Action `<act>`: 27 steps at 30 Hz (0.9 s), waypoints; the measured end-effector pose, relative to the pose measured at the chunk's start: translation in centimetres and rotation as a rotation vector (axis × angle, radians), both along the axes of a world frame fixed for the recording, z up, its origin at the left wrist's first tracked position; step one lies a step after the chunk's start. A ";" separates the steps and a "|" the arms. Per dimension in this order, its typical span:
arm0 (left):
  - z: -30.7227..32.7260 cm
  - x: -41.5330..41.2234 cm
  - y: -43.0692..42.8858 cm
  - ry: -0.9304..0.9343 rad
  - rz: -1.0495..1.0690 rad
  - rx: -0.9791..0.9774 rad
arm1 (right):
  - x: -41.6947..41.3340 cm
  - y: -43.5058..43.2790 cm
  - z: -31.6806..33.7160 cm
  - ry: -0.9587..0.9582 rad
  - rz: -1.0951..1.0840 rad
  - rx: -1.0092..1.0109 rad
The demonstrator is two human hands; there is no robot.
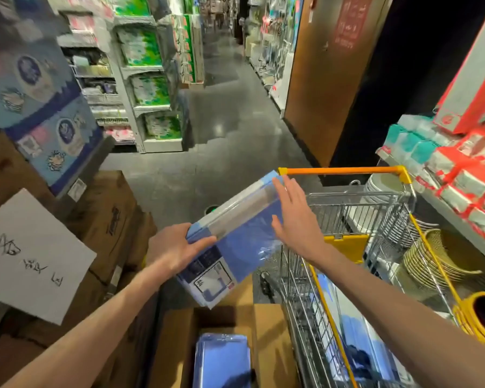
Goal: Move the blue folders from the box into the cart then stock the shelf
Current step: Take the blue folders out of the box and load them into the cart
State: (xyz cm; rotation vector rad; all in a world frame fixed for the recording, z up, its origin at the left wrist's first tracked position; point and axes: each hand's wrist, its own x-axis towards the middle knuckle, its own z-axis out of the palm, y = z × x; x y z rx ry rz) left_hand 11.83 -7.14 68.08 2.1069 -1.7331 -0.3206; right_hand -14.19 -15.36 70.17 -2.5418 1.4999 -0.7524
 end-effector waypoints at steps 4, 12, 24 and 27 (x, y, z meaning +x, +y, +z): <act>0.6 2.3 2.7 0.359 0.142 -0.062 | 1.0 2.2 0.2 -0.407 -0.319 0.320; 1.8 3.5 7.1 0.954 0.230 -0.089 | 3.5 7.5 0.2 -0.975 -0.444 0.782; 1.9 5.1 10.0 1.180 0.022 0.100 | 7.3 10.2 2.7 -1.347 -0.450 0.593; 2.8 5.4 9.4 1.214 0.075 0.027 | 7.6 10.4 3.2 -1.265 -0.442 0.619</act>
